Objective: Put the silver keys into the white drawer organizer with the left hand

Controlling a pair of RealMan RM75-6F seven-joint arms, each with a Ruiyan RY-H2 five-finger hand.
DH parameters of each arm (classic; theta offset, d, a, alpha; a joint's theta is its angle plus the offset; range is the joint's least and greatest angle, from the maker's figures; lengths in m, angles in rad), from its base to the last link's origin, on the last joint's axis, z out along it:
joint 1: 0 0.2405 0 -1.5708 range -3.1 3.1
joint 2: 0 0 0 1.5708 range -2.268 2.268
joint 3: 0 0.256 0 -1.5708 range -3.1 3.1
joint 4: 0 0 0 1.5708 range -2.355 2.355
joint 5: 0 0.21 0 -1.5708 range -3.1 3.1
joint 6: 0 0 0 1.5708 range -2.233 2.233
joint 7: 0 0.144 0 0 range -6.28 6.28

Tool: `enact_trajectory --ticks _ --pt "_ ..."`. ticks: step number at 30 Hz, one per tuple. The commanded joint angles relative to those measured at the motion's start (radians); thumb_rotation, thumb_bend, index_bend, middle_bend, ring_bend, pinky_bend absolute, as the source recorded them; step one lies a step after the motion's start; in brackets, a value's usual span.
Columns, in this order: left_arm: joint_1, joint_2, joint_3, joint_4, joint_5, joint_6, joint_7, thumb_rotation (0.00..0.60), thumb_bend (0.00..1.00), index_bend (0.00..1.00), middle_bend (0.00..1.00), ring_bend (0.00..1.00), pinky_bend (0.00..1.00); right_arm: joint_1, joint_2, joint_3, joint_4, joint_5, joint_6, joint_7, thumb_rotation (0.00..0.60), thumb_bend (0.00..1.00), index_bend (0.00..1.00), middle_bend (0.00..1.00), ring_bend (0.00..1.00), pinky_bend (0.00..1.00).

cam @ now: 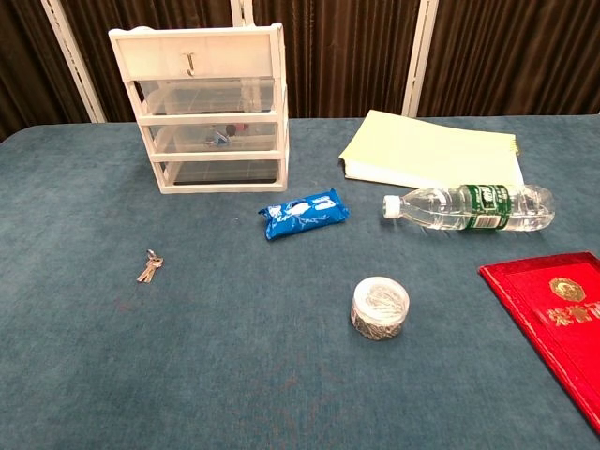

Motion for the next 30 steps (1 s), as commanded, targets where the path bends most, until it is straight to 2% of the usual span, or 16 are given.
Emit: enact_trajectory --ticks 1,14,15,16,17,19,22,25,27,30 --pt "-0.001 0.000 0.000 -0.002 -0.003 -0.002 0.002 0.600 0.01 0.00 0.00 0.00 0.00 0.000 0.000 0.000 0.000 0.000 -0.001 0.001 0.600 0.00 0.00 0.00 0.00 0.00" --pt "-0.013 -0.007 -0.010 0.001 -0.014 -0.013 0.028 0.600 0.04 0.00 0.00 0.00 0.00 -0.003 0.004 -0.004 0.000 -0.003 -0.002 0.017 0.600 0.00 0.00 0.00 0.00 0.00" --pt "-0.016 -0.008 -0.014 0.002 -0.015 -0.014 0.030 0.600 0.06 0.01 0.03 0.02 0.01 -0.003 0.003 -0.004 0.000 -0.003 -0.001 0.017 0.600 0.00 0.00 0.00 0.00 0.00" --pt "-0.022 -0.011 -0.022 0.004 -0.017 -0.015 0.036 0.600 0.07 0.02 0.07 0.05 0.05 -0.003 0.003 -0.003 0.000 -0.003 -0.002 0.019 0.600 0.00 0.00 0.00 0.00 0.00" --pt "-0.028 -0.013 -0.029 0.007 -0.020 -0.018 0.043 0.600 0.08 0.06 0.17 0.15 0.13 -0.003 0.004 -0.003 0.000 -0.002 -0.003 0.021 0.600 0.00 0.00 0.00 0.00 0.00" --pt "-0.045 -0.019 -0.047 0.013 -0.026 -0.026 0.054 0.600 0.09 0.19 0.48 0.43 0.34 -0.002 0.005 -0.003 -0.001 0.000 -0.005 0.024 0.600 0.00 0.00 0.00 0.00 0.00" --pt "-0.077 -0.030 -0.075 0.014 -0.062 -0.067 0.065 0.600 0.12 0.39 0.77 0.69 0.55 -0.001 0.006 -0.002 -0.002 0.000 -0.006 0.027 0.600 0.00 0.00 0.00 0.00 0.00" --pt "-0.126 -0.047 -0.114 0.005 -0.142 -0.146 0.095 0.600 0.18 0.49 0.92 0.82 0.66 -0.002 0.006 -0.003 -0.003 0.000 -0.007 0.028 0.600 0.00 0.00 0.00 0.00 0.00" --pt "-0.160 -0.061 -0.136 -0.008 -0.200 -0.200 0.124 0.600 0.22 0.54 0.98 0.87 0.70 -0.001 0.006 -0.002 -0.003 0.001 -0.008 0.030 0.600 0.00 0.00 0.00 0.00 0.00" --pt "-0.214 -0.092 -0.163 -0.009 -0.257 -0.257 0.192 0.600 0.26 0.59 1.00 0.91 0.74 -0.001 0.006 -0.001 -0.003 0.003 -0.008 0.034 0.600 0.00 0.00 0.00 0.00 0.00"
